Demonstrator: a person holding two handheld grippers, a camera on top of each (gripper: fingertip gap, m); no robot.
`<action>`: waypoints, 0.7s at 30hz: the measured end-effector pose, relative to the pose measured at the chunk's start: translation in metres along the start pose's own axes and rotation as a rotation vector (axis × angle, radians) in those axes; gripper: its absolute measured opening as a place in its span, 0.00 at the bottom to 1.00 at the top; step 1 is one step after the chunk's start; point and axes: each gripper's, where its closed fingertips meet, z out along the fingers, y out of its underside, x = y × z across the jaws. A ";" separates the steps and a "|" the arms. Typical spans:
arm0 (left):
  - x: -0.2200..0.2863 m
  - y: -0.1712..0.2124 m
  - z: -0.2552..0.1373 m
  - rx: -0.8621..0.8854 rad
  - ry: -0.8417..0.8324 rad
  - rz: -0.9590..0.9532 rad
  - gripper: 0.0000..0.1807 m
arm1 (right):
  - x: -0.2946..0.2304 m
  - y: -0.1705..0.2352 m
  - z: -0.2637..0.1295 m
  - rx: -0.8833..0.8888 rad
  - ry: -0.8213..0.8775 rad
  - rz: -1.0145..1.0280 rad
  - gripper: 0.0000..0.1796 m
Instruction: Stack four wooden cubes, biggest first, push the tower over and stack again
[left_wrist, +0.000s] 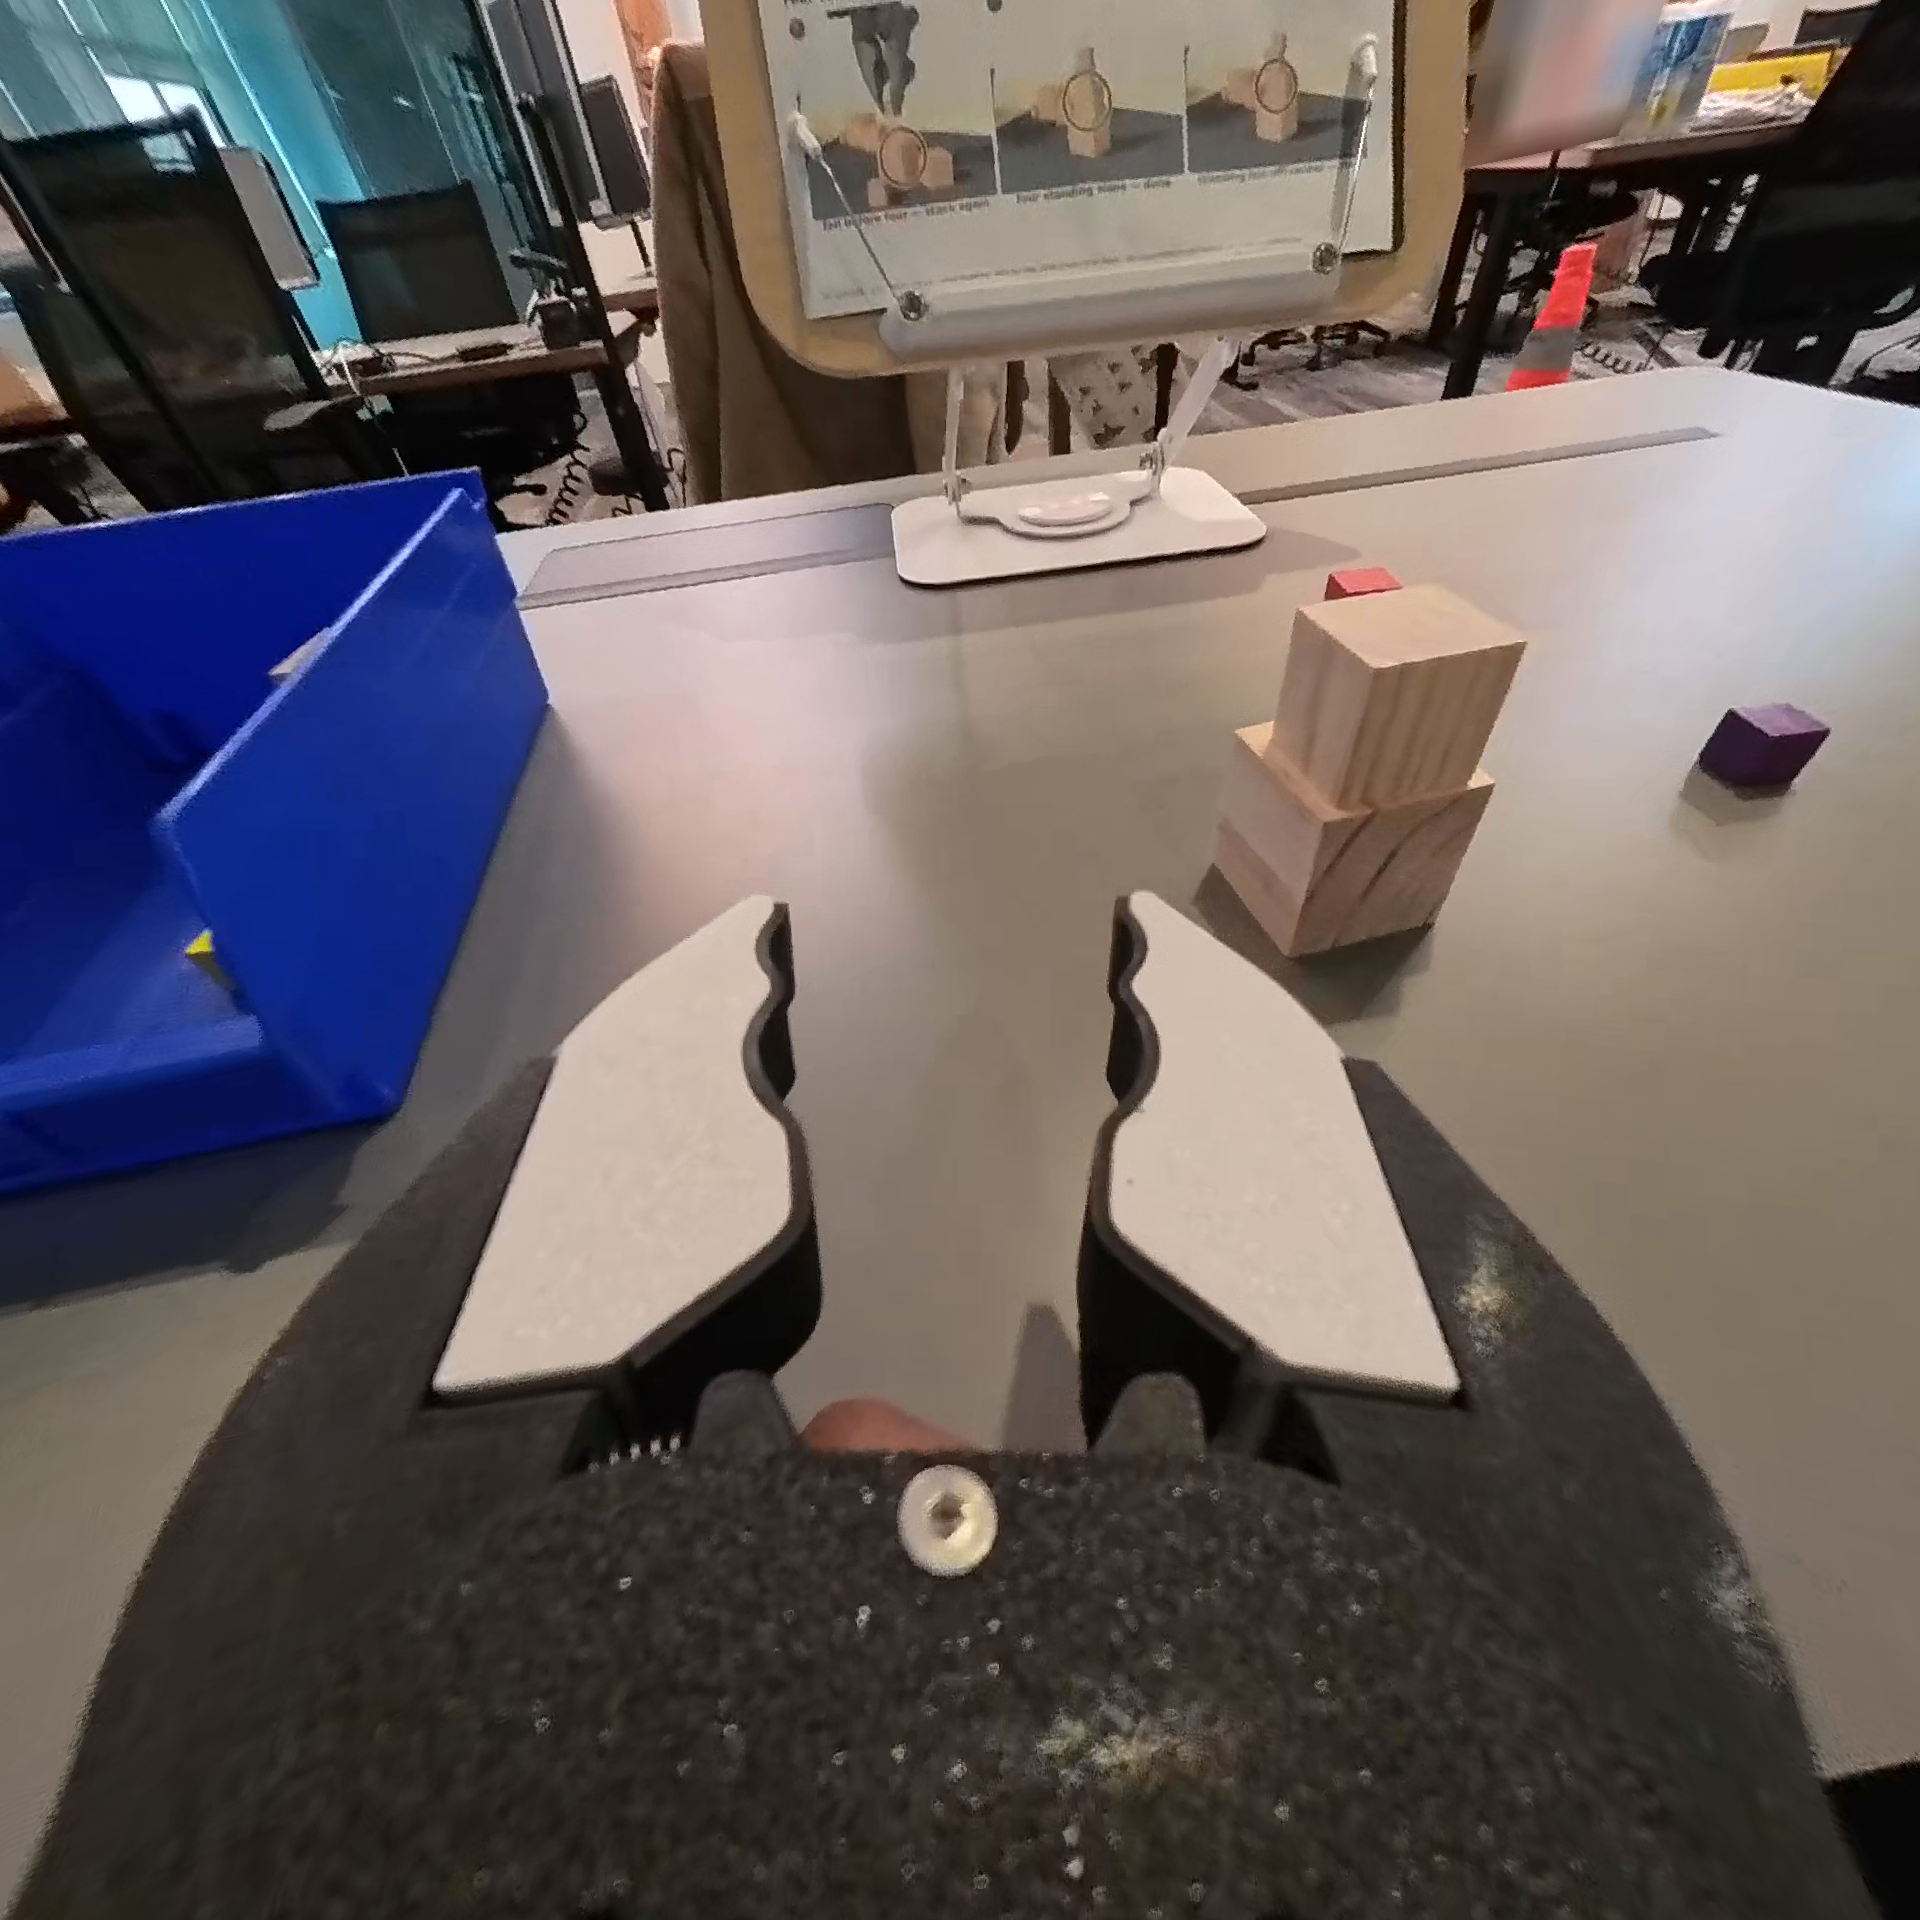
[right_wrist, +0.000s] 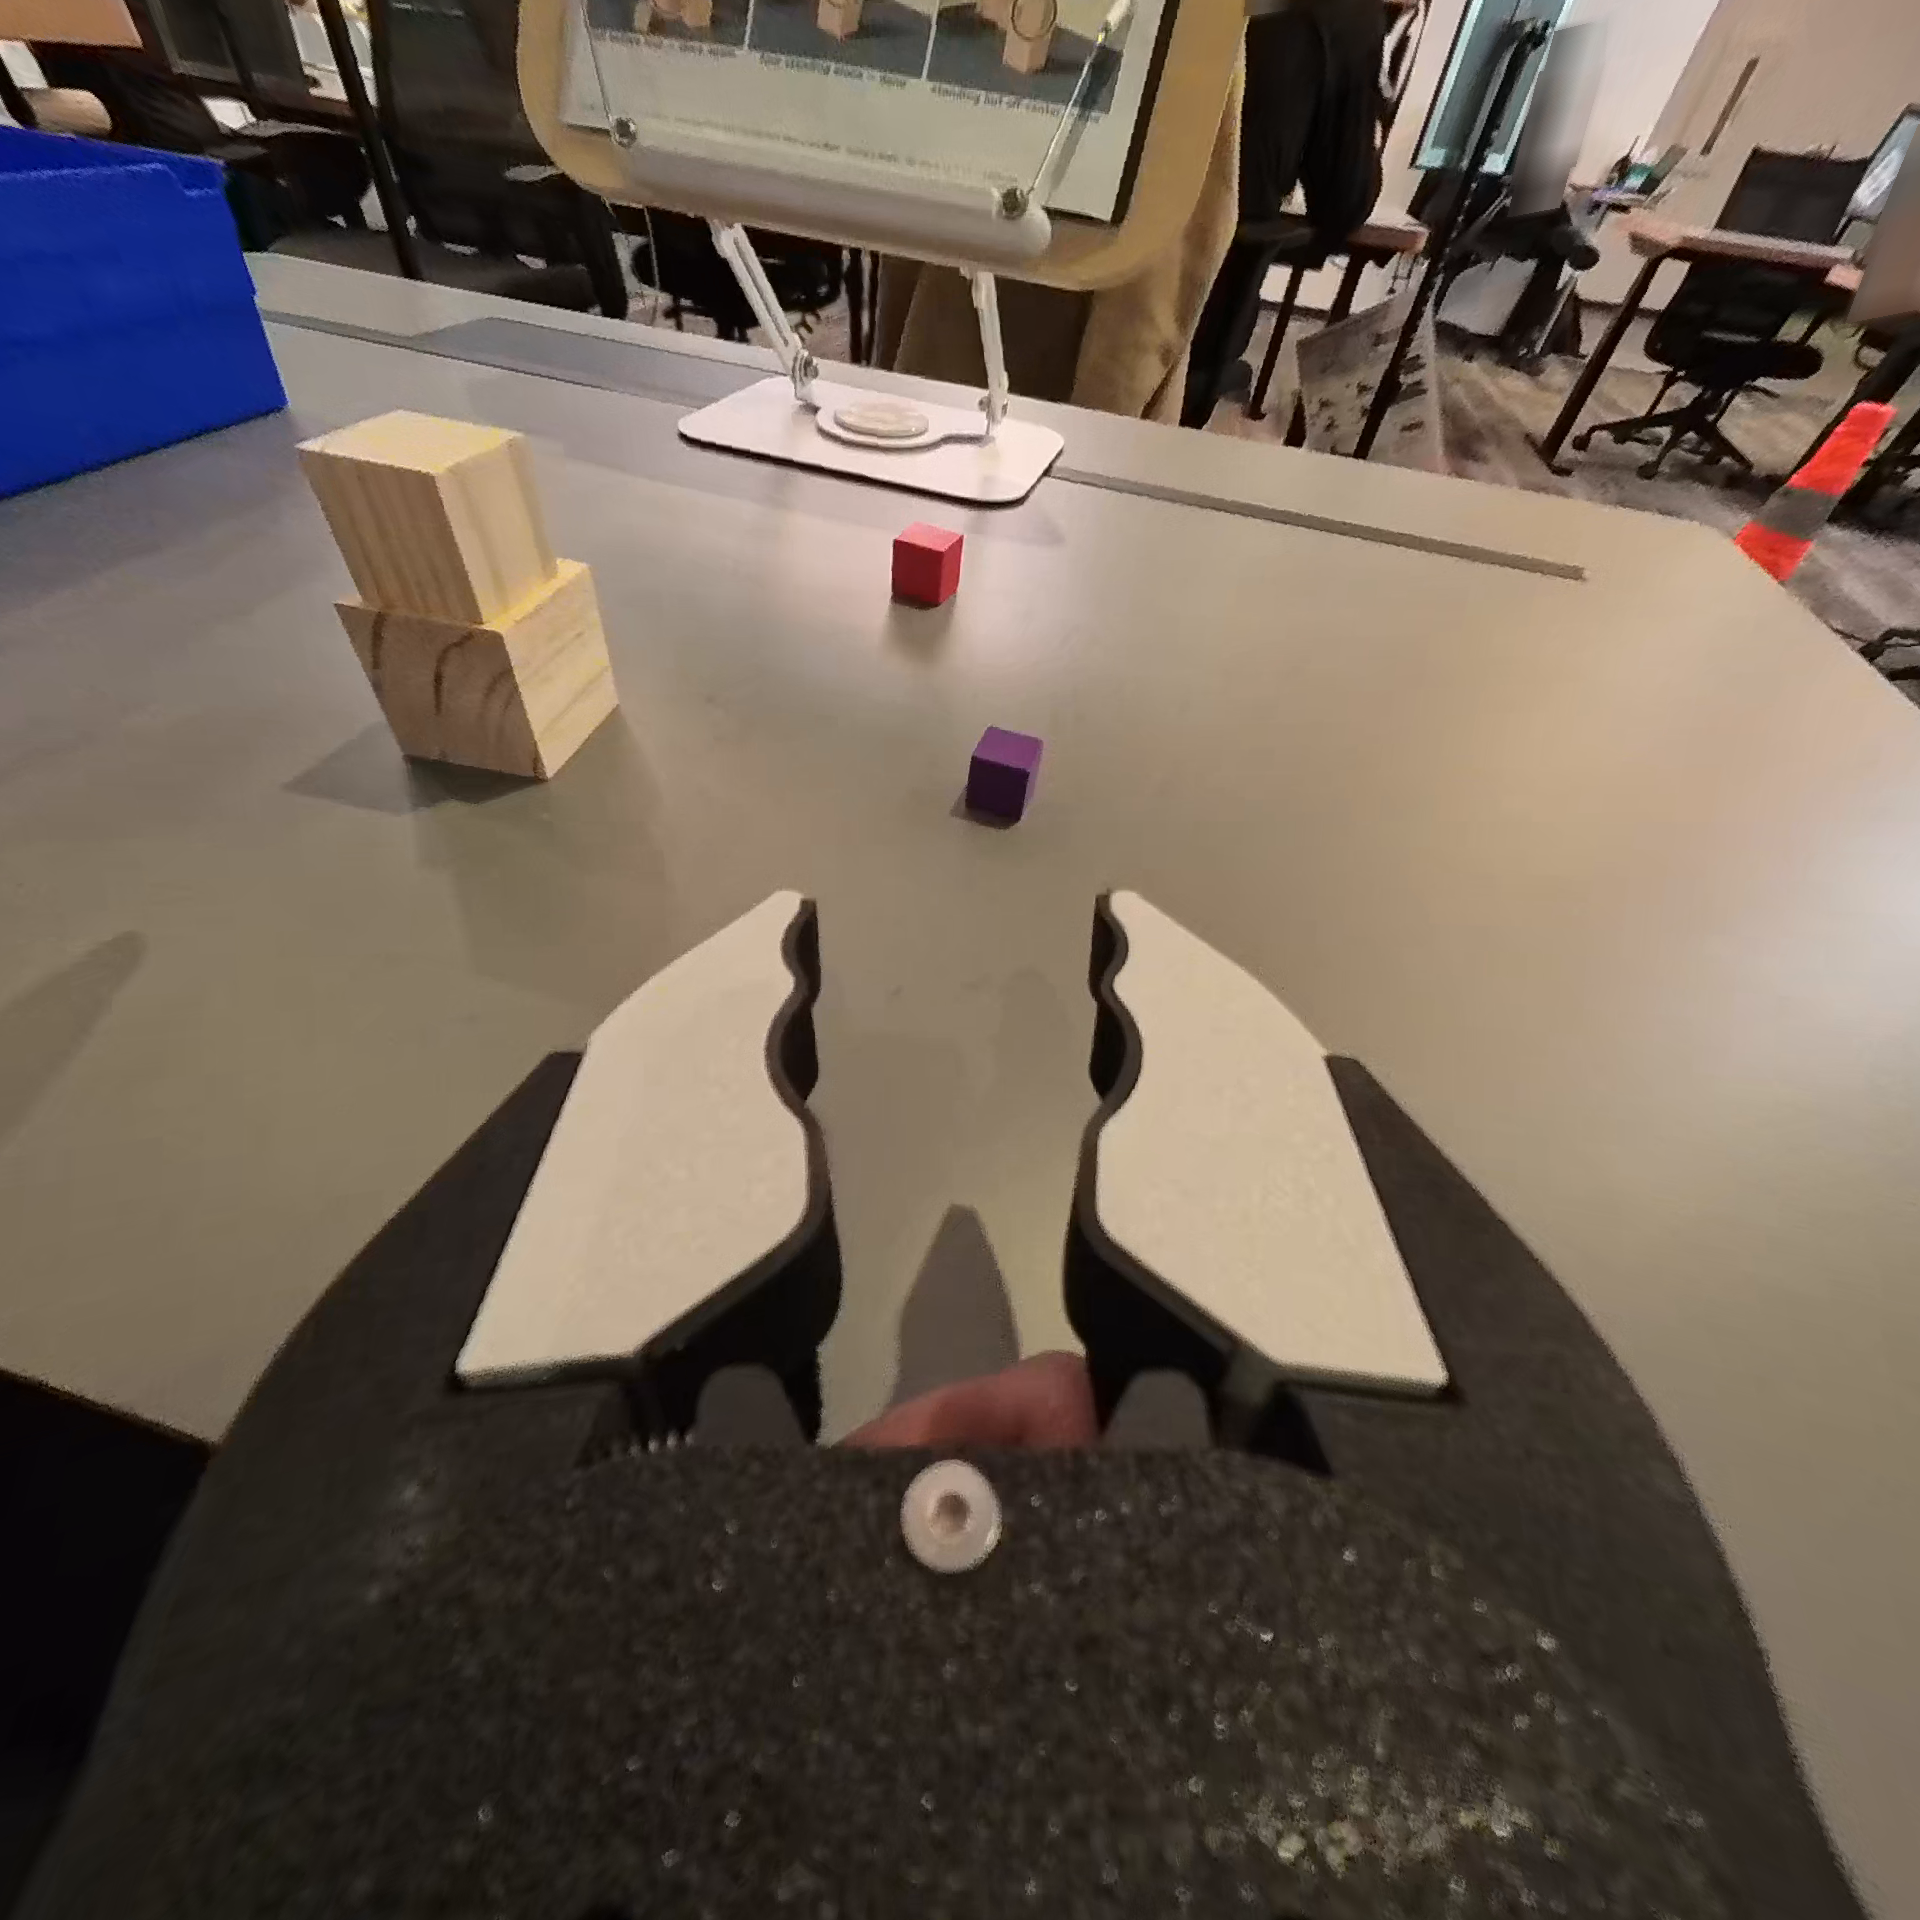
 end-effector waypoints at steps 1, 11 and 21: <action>0.000 0.001 0.000 -0.005 0.007 0.000 0.32 | 0.000 0.001 0.001 0.001 -0.006 -0.001 0.28; 0.011 0.006 0.000 -0.033 0.087 0.029 0.32 | -0.014 -0.073 0.140 -0.316 -0.461 -0.574 0.33; 0.030 0.015 -0.003 -0.089 0.244 0.074 0.33 | -0.006 -0.028 0.281 -0.808 -0.717 -0.901 0.30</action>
